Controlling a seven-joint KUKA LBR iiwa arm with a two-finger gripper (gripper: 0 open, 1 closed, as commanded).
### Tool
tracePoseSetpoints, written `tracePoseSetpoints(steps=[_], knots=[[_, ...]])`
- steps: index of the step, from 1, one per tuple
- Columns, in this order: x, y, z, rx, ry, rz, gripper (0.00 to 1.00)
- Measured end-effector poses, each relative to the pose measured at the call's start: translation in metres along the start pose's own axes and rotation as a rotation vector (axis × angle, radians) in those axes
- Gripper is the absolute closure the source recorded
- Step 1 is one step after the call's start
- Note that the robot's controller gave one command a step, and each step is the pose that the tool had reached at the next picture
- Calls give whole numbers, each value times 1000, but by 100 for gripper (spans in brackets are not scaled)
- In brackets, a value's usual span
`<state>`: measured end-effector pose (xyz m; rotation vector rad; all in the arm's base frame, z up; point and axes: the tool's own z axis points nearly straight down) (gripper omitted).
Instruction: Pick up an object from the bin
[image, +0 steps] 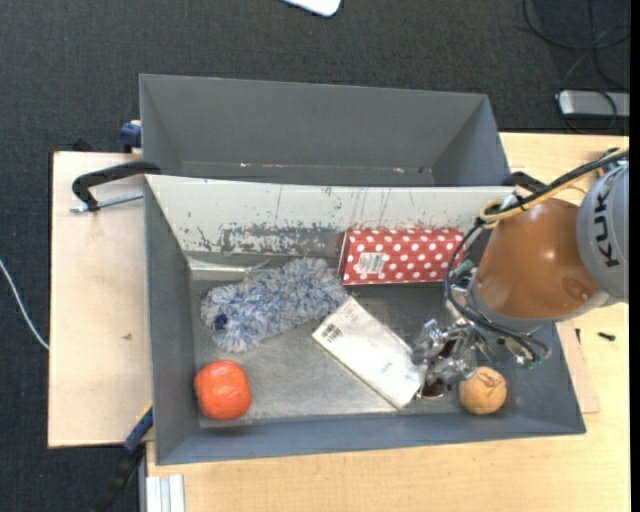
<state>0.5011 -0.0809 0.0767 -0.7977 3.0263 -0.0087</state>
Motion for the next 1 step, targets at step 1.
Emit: tracePoseSetpoints(steps=[1], knots=[[14,-18,-199,-8,7,-55,100]])
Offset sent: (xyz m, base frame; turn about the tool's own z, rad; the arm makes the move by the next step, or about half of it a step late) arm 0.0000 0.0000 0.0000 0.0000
